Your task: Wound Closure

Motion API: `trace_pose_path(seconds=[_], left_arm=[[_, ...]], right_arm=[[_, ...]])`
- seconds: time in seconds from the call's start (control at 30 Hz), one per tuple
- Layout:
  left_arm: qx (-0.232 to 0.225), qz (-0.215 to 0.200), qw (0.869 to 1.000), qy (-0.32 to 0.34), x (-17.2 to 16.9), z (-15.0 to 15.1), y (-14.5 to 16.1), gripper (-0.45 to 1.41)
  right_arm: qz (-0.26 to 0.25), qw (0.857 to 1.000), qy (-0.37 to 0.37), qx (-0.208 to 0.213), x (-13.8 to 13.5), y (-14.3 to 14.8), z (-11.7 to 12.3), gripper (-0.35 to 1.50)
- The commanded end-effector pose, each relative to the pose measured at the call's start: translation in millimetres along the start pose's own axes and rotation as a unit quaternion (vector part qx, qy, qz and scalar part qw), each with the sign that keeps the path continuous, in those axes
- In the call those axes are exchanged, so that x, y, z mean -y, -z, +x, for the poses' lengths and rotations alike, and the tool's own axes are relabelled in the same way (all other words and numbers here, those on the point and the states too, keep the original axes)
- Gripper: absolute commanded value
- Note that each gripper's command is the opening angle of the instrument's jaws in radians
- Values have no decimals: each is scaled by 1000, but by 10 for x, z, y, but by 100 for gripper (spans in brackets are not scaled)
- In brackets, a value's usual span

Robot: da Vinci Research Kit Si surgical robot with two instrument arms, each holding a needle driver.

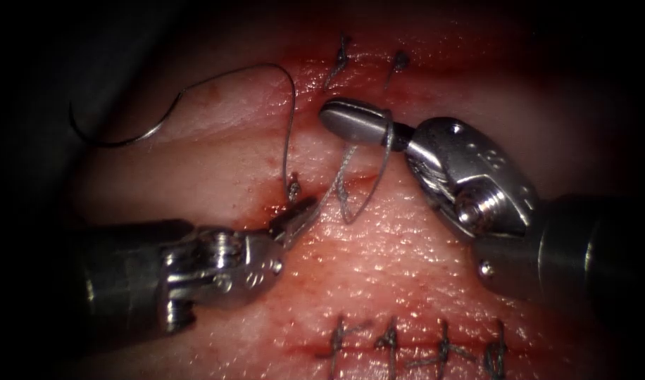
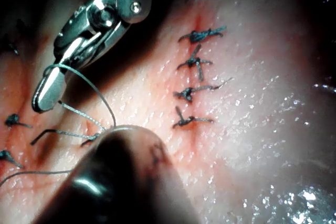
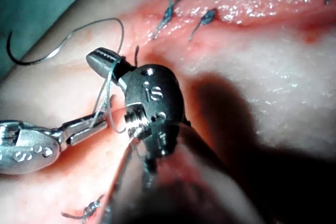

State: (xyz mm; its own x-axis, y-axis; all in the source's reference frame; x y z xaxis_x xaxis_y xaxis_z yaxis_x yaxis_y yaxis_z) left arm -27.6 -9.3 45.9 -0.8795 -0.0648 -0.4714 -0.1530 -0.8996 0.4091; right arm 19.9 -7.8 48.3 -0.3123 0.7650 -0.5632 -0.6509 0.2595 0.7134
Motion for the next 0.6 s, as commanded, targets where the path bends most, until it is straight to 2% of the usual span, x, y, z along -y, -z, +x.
trace_pose_path(seconds=[0.03, 0.07, 0.13, 0.17, 0.6], left_arm=[[1, 0, 1000, 1, -3, 5, -5, -45], [2, 0, 1000, 1, -4, 6, -5, -45], [1, 1, 1000, 1, -5, 9, -3, -45], [1, 1, 1000, 1, -6, 13, -2, -45], [-1, -1, 1000, 3, -8, 22, -5, -45]], right_arm=[[-14, 1000, -3, 8, -2, -9, -8, 76], [-21, 1000, -8, 12, -3, -9, -9, 83], [-34, 999, -14, 17, -7, -10, -10, 83], [-43, 998, -30, 18, -14, -12, -12, 74], [-58, 988, -105, 101, -31, -36, -38, 66]])
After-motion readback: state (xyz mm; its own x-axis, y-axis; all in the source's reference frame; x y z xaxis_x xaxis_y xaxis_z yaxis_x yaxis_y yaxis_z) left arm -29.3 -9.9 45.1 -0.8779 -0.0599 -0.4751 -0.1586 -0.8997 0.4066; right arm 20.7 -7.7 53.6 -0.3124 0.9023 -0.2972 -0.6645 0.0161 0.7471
